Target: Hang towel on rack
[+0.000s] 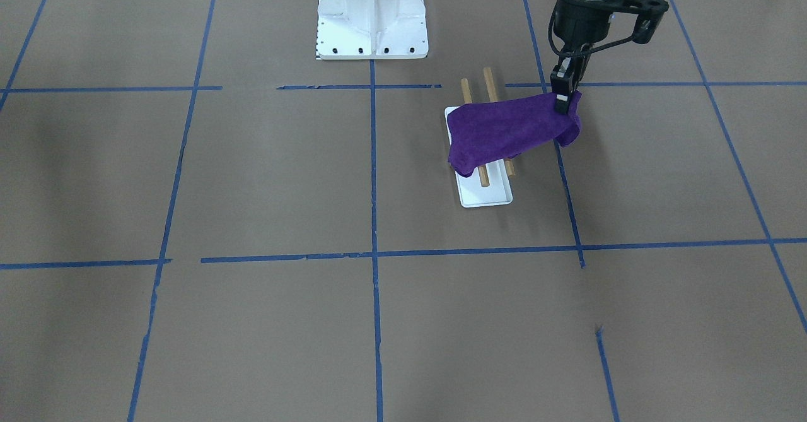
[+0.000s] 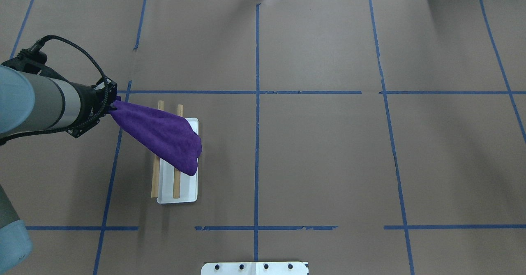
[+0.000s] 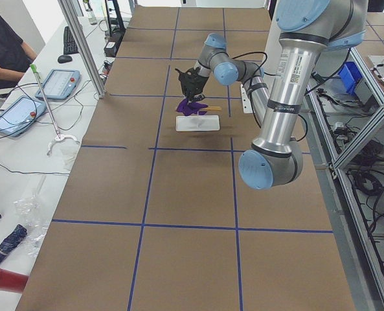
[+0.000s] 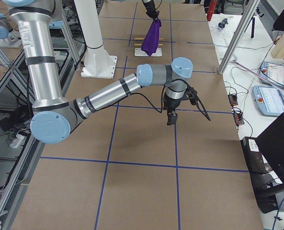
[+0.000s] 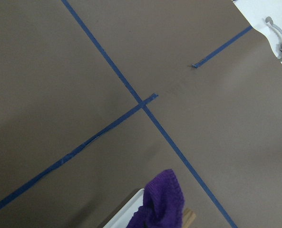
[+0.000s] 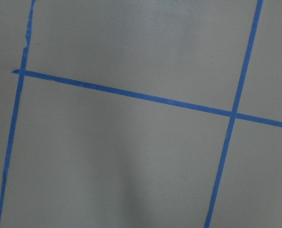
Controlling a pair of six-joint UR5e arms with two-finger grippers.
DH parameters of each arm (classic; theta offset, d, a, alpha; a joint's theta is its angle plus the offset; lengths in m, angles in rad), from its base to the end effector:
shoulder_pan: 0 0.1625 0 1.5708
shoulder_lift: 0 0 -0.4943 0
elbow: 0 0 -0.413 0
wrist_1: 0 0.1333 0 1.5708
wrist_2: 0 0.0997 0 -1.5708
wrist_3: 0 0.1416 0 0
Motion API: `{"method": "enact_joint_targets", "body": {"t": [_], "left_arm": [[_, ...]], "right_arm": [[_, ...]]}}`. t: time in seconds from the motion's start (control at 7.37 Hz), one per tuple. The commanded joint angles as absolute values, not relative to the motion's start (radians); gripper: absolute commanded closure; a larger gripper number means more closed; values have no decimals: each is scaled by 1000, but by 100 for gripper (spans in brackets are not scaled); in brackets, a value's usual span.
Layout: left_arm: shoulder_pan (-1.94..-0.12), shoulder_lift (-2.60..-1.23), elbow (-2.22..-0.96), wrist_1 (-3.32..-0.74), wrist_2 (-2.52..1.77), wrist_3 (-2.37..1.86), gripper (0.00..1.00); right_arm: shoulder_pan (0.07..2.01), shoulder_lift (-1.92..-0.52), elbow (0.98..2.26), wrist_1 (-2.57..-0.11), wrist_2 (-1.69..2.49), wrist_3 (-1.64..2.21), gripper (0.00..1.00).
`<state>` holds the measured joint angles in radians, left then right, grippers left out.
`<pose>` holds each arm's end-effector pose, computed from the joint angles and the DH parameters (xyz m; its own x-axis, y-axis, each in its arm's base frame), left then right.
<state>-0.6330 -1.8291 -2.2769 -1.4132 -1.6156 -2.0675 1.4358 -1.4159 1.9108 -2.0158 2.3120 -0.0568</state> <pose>0.3544 -0.4175 0.3269 0.2212 -0.7527 -0.6201 0.7624 0.5299 -0.3713 -0.0359 -0.5446 0.5541 0.7176 -0.1886 0.6704 0.1754 0.9805 0.0881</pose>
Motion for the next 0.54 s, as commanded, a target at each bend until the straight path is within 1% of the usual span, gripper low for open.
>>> {"method": "enact_joint_targets", "body": {"t": [0.0,0.41], "left_arm": [[-605,-1833,-2263,-1419,-1621,-2068,100],[-526,-1833,-2200,-1419,-1621,-2068,100]], "right_arm": [[1436,-1422,1910,-2016,2315,-57,0],[1437,-1422,1910,-2016,2316,-57,0]]}}
